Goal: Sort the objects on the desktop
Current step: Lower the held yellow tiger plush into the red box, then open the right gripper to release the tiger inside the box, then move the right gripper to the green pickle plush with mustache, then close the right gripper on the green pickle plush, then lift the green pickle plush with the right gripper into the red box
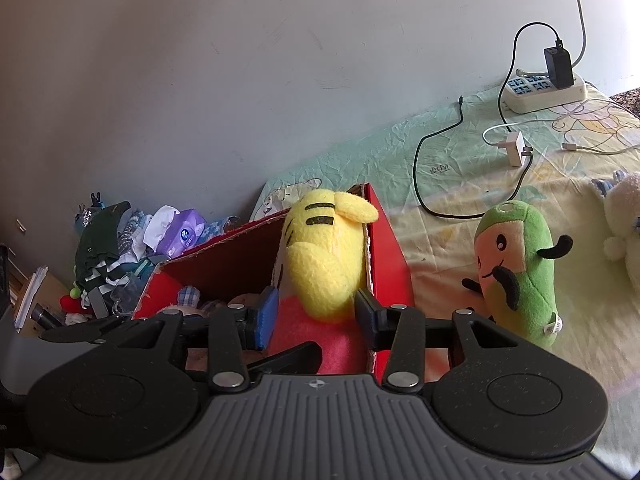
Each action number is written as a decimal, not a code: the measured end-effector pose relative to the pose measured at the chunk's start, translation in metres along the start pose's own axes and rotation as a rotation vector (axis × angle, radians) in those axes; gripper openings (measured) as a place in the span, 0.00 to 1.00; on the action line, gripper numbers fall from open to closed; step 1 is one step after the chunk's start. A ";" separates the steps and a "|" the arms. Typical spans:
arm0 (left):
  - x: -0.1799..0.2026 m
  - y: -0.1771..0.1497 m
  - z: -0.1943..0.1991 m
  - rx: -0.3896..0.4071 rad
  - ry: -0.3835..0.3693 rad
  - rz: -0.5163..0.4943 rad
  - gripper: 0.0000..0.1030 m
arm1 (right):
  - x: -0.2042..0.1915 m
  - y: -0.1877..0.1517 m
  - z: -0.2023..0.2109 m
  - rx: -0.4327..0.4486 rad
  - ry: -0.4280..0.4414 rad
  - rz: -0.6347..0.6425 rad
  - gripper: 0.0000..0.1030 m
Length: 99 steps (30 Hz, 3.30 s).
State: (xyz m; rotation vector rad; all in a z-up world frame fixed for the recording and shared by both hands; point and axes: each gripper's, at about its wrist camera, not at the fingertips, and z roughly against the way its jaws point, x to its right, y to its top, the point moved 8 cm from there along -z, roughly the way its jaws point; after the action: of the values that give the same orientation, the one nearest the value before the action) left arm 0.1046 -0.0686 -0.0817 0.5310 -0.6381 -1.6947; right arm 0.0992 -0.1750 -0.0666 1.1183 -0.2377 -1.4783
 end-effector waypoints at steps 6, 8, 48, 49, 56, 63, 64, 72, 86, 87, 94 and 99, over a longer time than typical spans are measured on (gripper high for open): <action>0.000 0.001 0.013 0.020 0.009 0.025 1.00 | -0.001 0.004 0.016 0.034 0.068 -0.012 0.46; 0.002 0.001 0.020 0.034 0.002 0.030 1.00 | -0.001 0.005 0.023 0.047 0.093 -0.015 0.46; 0.151 0.016 -0.105 -0.001 -0.065 0.207 0.99 | 0.219 0.029 0.002 -0.141 0.275 -0.253 0.61; 0.151 0.016 -0.109 -0.002 -0.054 0.198 0.99 | 0.215 0.030 -0.005 -0.157 0.282 -0.244 0.62; 0.145 0.013 -0.137 -0.027 -0.020 0.166 0.89 | 0.206 0.025 -0.049 -0.294 0.263 -0.225 0.64; 0.139 0.009 -0.156 -0.081 -0.058 0.223 0.63 | 0.206 0.021 -0.059 -0.316 0.259 -0.217 0.60; 0.141 0.010 -0.156 -0.081 -0.057 0.220 0.63 | 0.207 0.020 -0.058 -0.318 0.263 -0.221 0.58; 0.161 0.010 -0.136 -0.075 -0.096 0.213 0.62 | 0.212 0.024 -0.026 -0.268 0.253 -0.186 0.55; 0.195 0.012 -0.053 0.031 -0.222 0.186 0.62 | 0.189 0.032 0.065 -0.105 0.212 -0.081 0.55; 0.194 0.013 -0.046 0.046 -0.238 0.185 0.62 | 0.183 0.033 0.072 -0.080 0.207 -0.073 0.55; 0.167 0.026 0.021 0.188 -0.319 0.111 0.62 | 0.123 0.040 0.111 0.114 0.202 -0.029 0.55; 0.122 0.026 0.066 0.280 -0.323 0.091 0.62 | 0.068 0.038 0.117 0.193 0.242 0.011 0.55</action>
State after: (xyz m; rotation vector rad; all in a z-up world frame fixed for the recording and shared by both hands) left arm 0.0549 -0.1834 -0.0166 0.4181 -1.1279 -1.6276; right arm 0.0500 -0.2954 -0.0132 1.4369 -0.2201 -1.3157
